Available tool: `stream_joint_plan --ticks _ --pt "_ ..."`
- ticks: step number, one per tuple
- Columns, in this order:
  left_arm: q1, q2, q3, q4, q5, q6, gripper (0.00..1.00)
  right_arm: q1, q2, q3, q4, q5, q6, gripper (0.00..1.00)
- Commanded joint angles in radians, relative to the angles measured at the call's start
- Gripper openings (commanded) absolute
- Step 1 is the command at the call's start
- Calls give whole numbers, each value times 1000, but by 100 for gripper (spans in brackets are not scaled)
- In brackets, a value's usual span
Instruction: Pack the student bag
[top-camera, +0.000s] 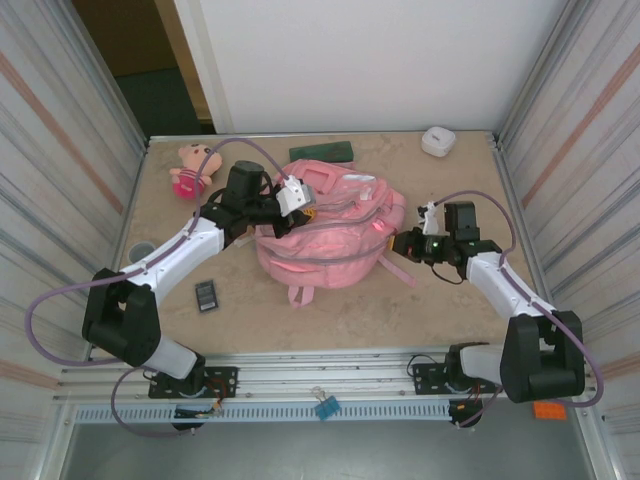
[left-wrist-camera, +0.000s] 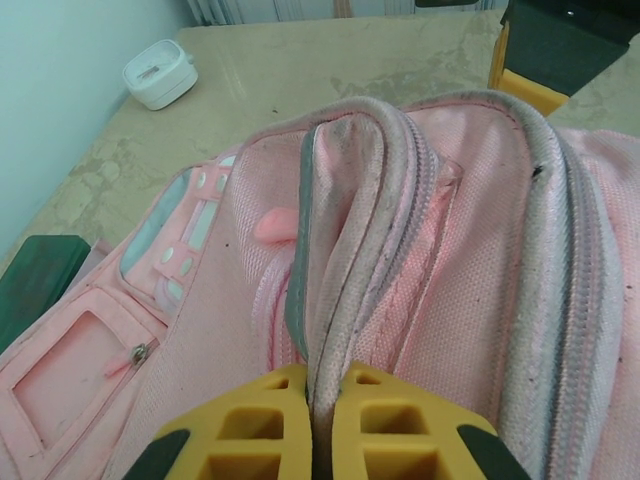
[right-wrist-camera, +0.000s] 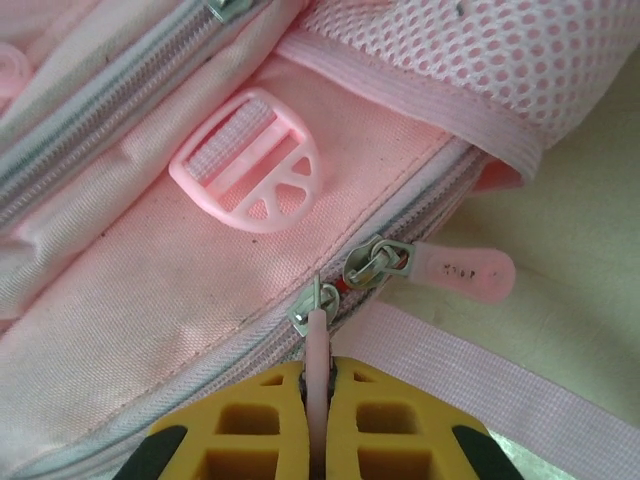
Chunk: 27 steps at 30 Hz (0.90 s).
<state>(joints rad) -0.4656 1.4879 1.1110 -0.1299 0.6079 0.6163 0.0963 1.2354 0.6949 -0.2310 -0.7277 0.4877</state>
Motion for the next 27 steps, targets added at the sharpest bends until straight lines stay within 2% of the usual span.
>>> stream_joint_plan --ticks 1,3,7,13,19,22,27 --pt "15 -51 1 65 6 -9 0 1 1 27 40 -40 -4 0" --pt "12 -45 6 78 -42 -48 0 32 -7 43 21 -35 -21 0" --pt "-30 -15 57 38 -254 -133 0 140 -47 80 -31 -19 -80 0" --pt "-55 19 81 35 -475 -232 0 241 -114 146 -152 25 -170 0" --pt "-109 56 116 24 -578 -274 0 346 -107 232 -248 32 -240 0" --pt "-133 79 148 30 -627 -327 0 418 -86 294 -302 151 -245 0" --pt "-202 104 223 1 -678 -400 0 506 -62 340 -292 289 -219 0"
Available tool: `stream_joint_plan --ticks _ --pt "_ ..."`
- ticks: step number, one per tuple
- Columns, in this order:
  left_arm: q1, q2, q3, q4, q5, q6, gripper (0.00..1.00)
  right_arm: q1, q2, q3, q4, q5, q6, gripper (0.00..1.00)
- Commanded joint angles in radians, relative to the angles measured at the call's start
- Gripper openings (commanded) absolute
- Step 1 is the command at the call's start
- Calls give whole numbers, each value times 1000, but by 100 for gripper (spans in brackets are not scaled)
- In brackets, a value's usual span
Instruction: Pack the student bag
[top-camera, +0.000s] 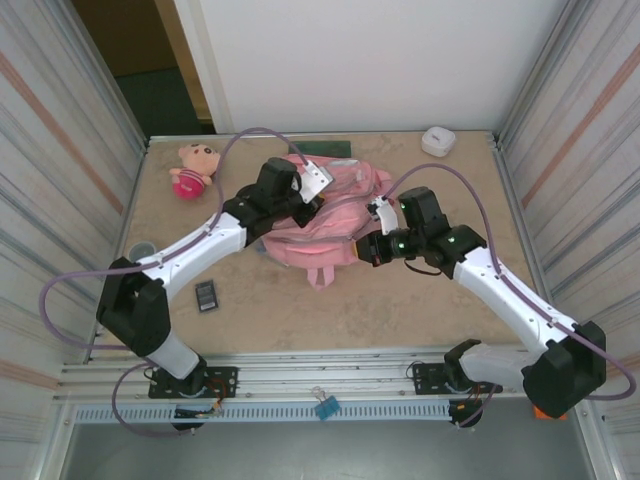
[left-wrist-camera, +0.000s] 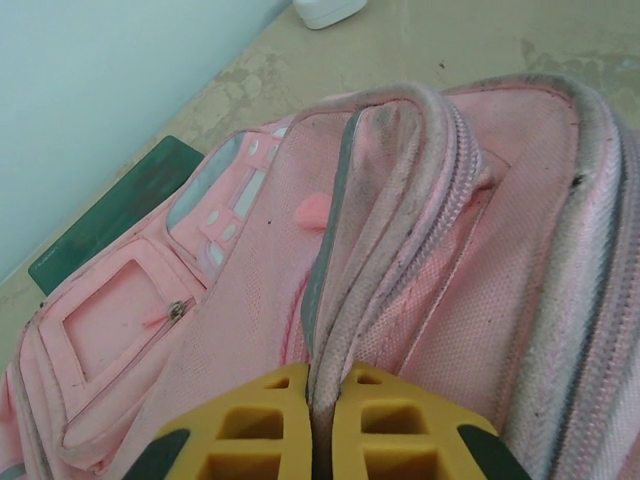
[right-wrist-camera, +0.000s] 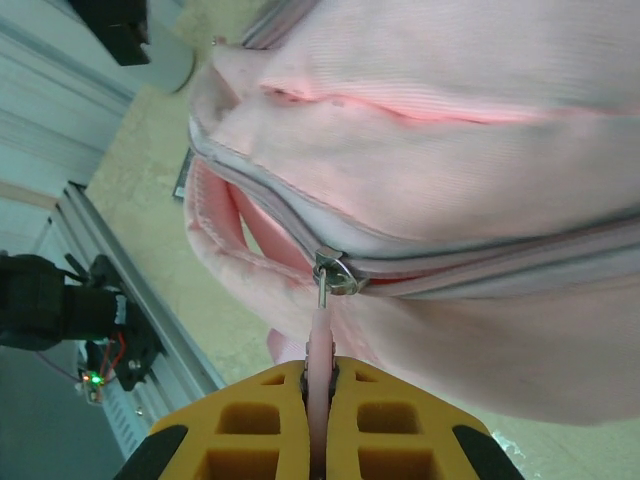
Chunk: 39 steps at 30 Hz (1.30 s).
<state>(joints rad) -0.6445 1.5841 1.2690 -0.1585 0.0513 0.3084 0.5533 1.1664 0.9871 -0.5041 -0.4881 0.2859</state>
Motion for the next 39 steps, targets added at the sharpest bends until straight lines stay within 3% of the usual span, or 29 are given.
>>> stream_joint_plan --ticks 1,7,14,20,22,27,35,36,37,38,39 --pt "-38 10 68 38 -121 -97 0 62 14 49 -5 64 -9 0" --pt "-52 19 78 80 1 -160 0 129 78 41 105 99 46 0" --pt "-52 -10 67 123 99 -202 0 146 108 -7 304 44 145 2" --pt "-12 -38 9 168 325 -83 0 15 4 -132 400 -37 293 61" --pt "14 -43 -7 194 417 -71 0 -40 -37 -178 407 -32 363 69" --pt "44 -43 -15 213 533 -21 0 -135 -107 -305 495 10 548 70" --pt "59 7 37 160 742 54 0 -131 -79 -375 763 -23 670 71" --pt "59 13 41 161 752 54 0 -127 -68 -368 779 -27 671 67" --pt "59 18 45 166 747 47 0 -117 -61 -359 783 -14 671 57" --pt "59 22 43 177 720 27 0 -103 -64 -357 787 16 668 40" --pt "59 23 36 192 677 9 0 -91 -72 -357 791 46 662 31"
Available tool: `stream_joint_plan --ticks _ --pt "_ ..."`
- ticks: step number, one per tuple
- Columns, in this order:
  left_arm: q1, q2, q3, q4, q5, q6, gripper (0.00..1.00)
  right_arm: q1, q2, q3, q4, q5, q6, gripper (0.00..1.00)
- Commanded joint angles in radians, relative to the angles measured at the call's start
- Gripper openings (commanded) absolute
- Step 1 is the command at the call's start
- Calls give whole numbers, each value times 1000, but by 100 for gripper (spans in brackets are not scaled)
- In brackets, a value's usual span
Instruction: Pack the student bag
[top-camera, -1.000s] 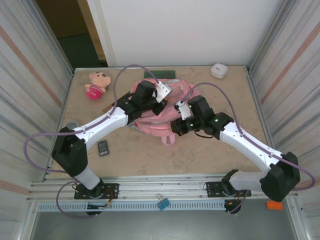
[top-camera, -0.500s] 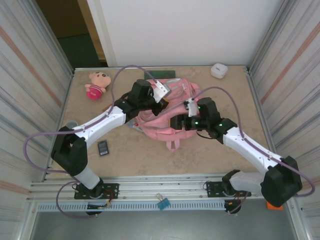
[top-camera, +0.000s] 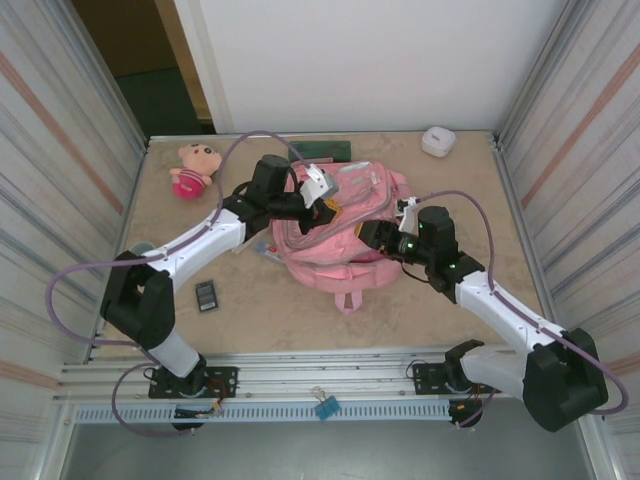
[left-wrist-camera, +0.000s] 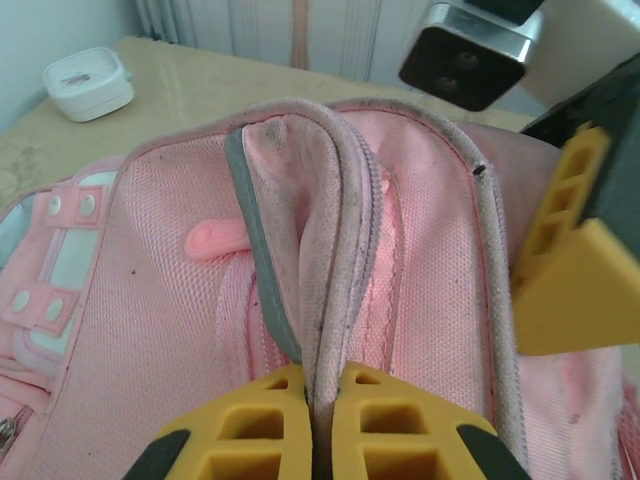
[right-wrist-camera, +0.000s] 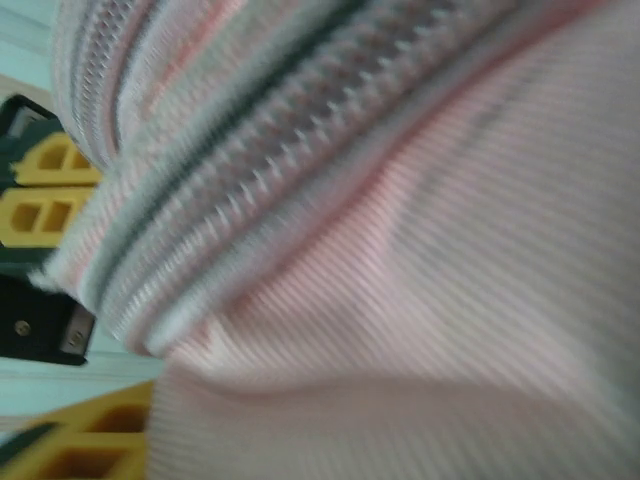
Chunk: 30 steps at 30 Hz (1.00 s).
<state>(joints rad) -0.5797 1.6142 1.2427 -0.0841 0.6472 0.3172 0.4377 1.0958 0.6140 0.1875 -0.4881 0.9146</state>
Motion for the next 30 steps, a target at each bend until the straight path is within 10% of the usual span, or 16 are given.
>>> stream_joint_plan --ticks 1,3,10,22,30 --pt "-6 -12 51 129 22 -19 0 47 -19 11 93 104 23 18" --pt "-6 -31 30 135 -91 -64 8 92 -54 1 82 225 11 1" --pt "-111 -217 -6 -90 -482 -147 59 172 -96 10 100 379 -10 0" --pt "-469 -368 -160 -376 -897 -589 60 203 -20 88 77 343 -75 0" --pt "-500 -245 -133 -375 -940 -735 60 207 -32 84 77 321 -94 0"
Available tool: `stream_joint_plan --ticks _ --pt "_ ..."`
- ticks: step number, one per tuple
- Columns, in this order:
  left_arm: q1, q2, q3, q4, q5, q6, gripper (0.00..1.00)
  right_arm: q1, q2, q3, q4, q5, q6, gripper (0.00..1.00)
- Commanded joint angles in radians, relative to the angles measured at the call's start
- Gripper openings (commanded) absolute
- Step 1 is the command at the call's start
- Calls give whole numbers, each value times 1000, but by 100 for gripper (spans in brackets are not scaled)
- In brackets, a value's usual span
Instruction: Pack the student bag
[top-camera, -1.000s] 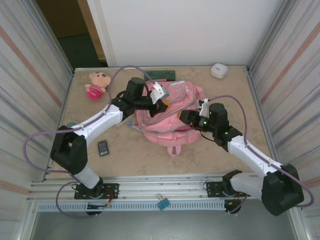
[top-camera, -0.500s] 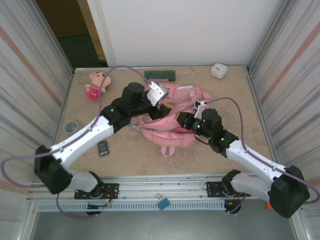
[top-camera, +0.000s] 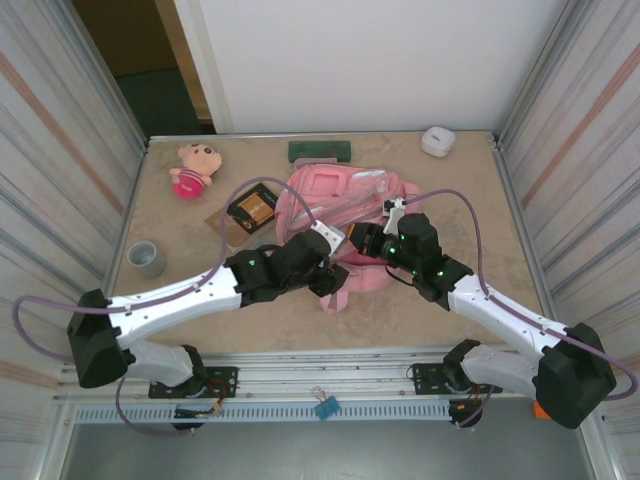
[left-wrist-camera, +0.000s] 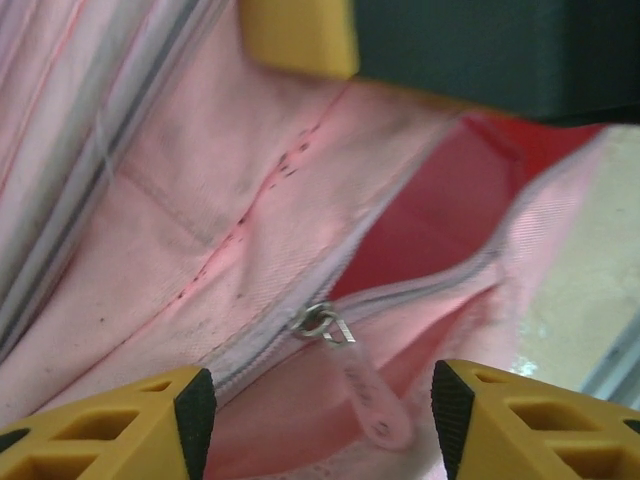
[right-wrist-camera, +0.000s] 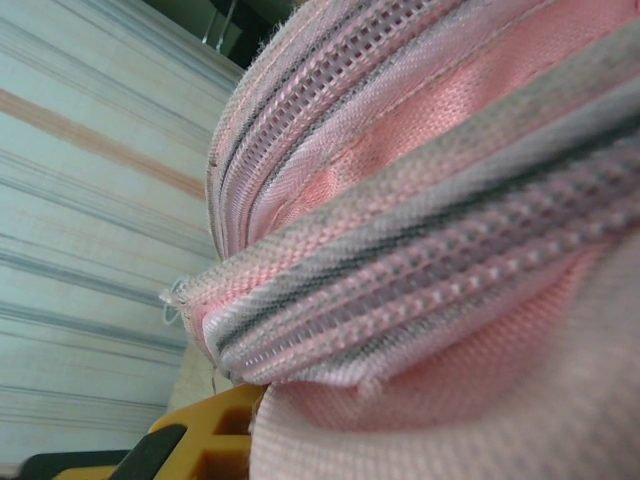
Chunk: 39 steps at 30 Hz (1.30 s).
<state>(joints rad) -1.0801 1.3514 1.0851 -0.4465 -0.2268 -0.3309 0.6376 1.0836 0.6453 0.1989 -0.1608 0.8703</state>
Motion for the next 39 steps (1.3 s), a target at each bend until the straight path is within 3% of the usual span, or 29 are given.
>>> stream_joint_plan --ticks 1,5,13,16,19,22,26,29,39 --pt "0 24 27 -2 -61 -84 60 8 -22 53 65 -8 -50 0" --pt "0 46 19 30 -51 -90 53 8 -28 56 59 -15 -58 0" --pt "13 40 -45 62 8 -104 22 -13 -44 81 -18 -36 -78 0" --pt "44 5 -77 58 52 -106 8 -55 -56 88 -55 -80 -80 0" --pt "75 -38 -114 57 85 -108 0 -109 -72 95 -92 -135 -84 0" --pt "92 -79 -150 112 157 -92 3 -156 -80 107 -111 -188 -86 0" --pt "98 -117 -186 230 262 -113 35 -167 -68 132 -125 -230 -97 0" --pt "96 -113 -142 224 291 -161 41 -167 -58 145 -119 -251 -90 0" --pt "9 -2 37 10 24 -255 45 -116 -54 145 -93 -210 -71 0"
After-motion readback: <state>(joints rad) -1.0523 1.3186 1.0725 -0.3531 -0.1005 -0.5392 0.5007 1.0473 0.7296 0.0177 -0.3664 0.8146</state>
